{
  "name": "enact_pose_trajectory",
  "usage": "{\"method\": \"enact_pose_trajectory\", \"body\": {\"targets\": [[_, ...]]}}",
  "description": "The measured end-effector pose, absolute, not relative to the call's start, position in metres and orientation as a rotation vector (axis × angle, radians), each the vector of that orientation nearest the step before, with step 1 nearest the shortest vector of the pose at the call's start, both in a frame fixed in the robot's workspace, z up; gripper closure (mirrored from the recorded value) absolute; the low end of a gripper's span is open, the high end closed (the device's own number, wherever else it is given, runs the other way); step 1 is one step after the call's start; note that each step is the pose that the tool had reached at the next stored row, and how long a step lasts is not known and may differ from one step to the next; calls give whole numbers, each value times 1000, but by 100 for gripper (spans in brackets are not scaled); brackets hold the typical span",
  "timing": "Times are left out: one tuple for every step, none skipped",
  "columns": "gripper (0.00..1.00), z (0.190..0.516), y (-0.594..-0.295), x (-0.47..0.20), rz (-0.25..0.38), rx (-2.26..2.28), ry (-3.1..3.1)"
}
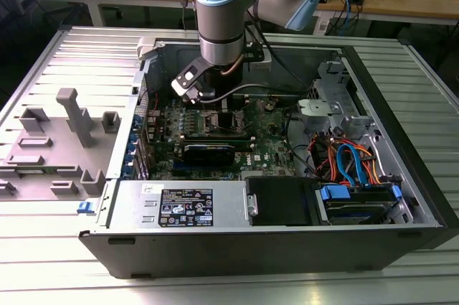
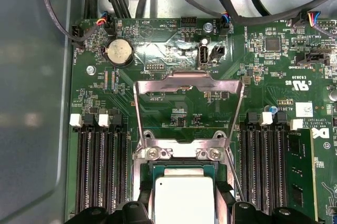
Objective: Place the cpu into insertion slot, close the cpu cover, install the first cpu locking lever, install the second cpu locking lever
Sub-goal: 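Place the cpu into insertion slot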
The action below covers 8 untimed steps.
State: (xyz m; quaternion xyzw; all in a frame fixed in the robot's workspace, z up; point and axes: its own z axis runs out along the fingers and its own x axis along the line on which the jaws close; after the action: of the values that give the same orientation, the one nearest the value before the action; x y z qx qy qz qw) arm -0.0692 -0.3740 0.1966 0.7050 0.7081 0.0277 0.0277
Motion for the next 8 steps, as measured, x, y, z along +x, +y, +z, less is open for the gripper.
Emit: {"method": "enact_pose_trajectory", "body": {"targets": [[46, 196, -374, -69, 85, 2177, 2186], [46, 196, -374, -69, 85, 2177, 2186], [46, 196, -374, -69, 85, 2177, 2186], [46, 196, -374, -69, 85, 2177, 2186], [46, 196, -374, -69, 85, 2177, 2186], [46, 196, -374, -69, 85, 2177, 2186], [46, 196, -374, -69, 85, 2177, 2186], [46, 196, -374, -69, 85, 2177, 2186]]}}
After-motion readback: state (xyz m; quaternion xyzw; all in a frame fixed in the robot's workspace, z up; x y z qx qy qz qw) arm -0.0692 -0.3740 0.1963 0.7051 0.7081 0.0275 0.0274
